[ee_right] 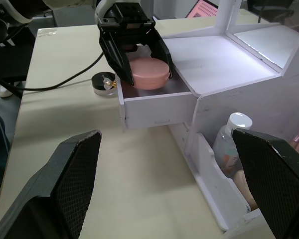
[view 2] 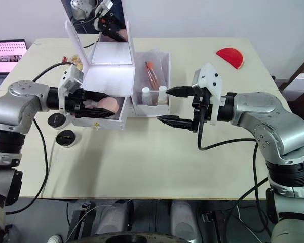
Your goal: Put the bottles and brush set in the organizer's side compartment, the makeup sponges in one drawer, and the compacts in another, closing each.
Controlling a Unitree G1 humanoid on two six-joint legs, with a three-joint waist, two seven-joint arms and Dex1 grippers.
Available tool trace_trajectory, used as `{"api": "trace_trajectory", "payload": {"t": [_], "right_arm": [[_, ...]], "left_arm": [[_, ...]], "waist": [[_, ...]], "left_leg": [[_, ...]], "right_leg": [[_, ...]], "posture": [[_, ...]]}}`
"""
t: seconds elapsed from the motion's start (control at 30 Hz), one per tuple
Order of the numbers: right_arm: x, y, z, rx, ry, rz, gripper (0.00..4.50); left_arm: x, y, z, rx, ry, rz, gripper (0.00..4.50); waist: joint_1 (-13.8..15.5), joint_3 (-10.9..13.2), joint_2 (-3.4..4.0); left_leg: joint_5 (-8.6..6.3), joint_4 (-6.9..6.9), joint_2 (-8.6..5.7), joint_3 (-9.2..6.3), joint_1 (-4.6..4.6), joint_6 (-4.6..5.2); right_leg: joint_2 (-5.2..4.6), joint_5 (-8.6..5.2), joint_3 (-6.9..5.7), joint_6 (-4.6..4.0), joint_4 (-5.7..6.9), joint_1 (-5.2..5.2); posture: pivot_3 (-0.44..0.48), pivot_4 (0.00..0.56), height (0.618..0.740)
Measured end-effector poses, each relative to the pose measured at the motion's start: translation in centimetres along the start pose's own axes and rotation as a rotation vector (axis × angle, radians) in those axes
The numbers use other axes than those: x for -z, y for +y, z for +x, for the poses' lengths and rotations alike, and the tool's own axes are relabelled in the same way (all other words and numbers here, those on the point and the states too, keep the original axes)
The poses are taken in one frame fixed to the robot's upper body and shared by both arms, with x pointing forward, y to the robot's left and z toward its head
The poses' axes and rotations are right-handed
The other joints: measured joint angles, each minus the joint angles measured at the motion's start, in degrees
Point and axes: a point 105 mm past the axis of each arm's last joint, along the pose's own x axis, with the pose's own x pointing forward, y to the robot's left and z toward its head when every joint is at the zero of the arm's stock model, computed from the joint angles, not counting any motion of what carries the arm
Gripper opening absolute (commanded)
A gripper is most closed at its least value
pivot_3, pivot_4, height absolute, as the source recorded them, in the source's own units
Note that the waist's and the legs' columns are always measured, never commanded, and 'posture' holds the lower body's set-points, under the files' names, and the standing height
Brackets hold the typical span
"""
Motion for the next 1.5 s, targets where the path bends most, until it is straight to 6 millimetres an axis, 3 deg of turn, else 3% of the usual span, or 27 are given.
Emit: {"api": "trace_trajectory", "payload": {"t": [0.07, 0.2, 0.5, 0.67, 0.77, 0.87, 1.0, 1.17, 1.5], "right_arm": [[0.0, 0.0, 0.0, 0.003, 0.000, -0.002, 4.50], [-0.1, 0.0, 0.0, 0.006, -0.001, -0.004, 4.50], [0.1, 0.2, 0.0, 0.002, 0.000, 0.000, 4.50], [0.3, 0.2, 0.0, 0.004, 0.003, 0.007, 4.50], [0.5, 0.3, 0.0, 0.005, 0.004, 0.011, 4.50], [0.4, 0.2, 0.0, 0.006, 0.001, 0.008, 4.50], [0.3, 0.2, 0.0, 0.004, -0.007, -0.002, 4.50], [0.2, 0.2, 0.0, -0.001, -0.012, -0.010, 4.50], [0.2, 0.0, -0.1, 0.010, -0.013, -0.006, 4.50]], "left_arm": [[0.1, -0.1, 0.3, 0.007, -0.005, -0.004, 2.67], [0.3, 0.0, 0.3, 0.000, 0.004, 0.010, 4.48], [0.1, 0.1, 0.1, -0.012, -0.009, 0.000, 4.48], [-1.9, 0.0, -2.5, -0.054, -0.057, -0.009, 4.48], [-2.8, -0.5, -5.0, -0.088, -0.063, -0.010, 3.70], [-2.1, -1.5, -6.9, -0.090, -0.023, -0.042, 2.27], [-0.1, -2.9, -8.0, -0.055, 0.055, -0.088, 0.14], [2.2, -3.6, -8.6, -0.051, 0.179, -0.052, 0.06], [3.4, -3.4, -5.0, -0.060, 0.187, 0.035, 0.06]], "waist": [[0.0, 0.0, 0.00], [0.0, 0.0, 0.00], [0.0, 0.0, 0.00], [-0.3, 0.0, -0.01], [-0.3, 0.0, 0.00], [-0.3, 0.0, 0.00], [-0.1, 0.0, 0.00], [0.1, 0.0, 0.00], [0.0, 0.0, -0.02]], "left_leg": [[0.00, 0.01, 0.00, 0.00, 0.00, 0.00], [0.00, 0.01, 0.00, 0.00, 0.00, 0.00], [0.00, 0.04, 0.00, 0.00, 0.02, 0.00], [0.00, 0.00, 0.00, 0.00, 0.05, 0.01], [0.00, -0.04, 0.00, 0.00, 0.08, 0.01], [0.00, -0.05, 0.00, 0.00, 0.09, 0.01], [0.00, -0.02, 0.00, 0.00, 0.08, 0.01], [0.00, 0.00, 0.00, 0.00, 0.07, 0.01], [0.00, 0.01, 0.00, 0.00, 0.07, 0.01]], "right_leg": [[0.00, 0.00, 0.00, 0.00, 0.00, 0.00], [0.00, 0.00, 0.00, 0.00, 0.00, 0.00], [0.00, 0.01, 0.01, 0.02, 0.06, 0.02], [0.00, 0.01, 0.02, 0.05, 0.07, 0.00], [0.00, 0.00, 0.02, 0.07, 0.07, 0.00], [0.00, -0.01, 0.03, 0.06, 0.09, 0.00], [0.00, -0.03, 0.03, 0.00, 0.10, 0.00], [0.00, -0.12, 0.04, -0.17, 0.10, 0.02], [0.00, -0.01, 0.04, 0.01, 0.12, 0.01]], "posture": [[0.000, 0.150, 0.739], [0.000, 0.150, 0.739], [0.000, 0.150, 0.739], [0.000, 0.150, 0.739], [0.000, 0.150, 0.739], [0.000, 0.150, 0.739], [0.000, 0.150, 0.739], [0.000, 0.150, 0.739], [0.000, 0.150, 0.739]]}}
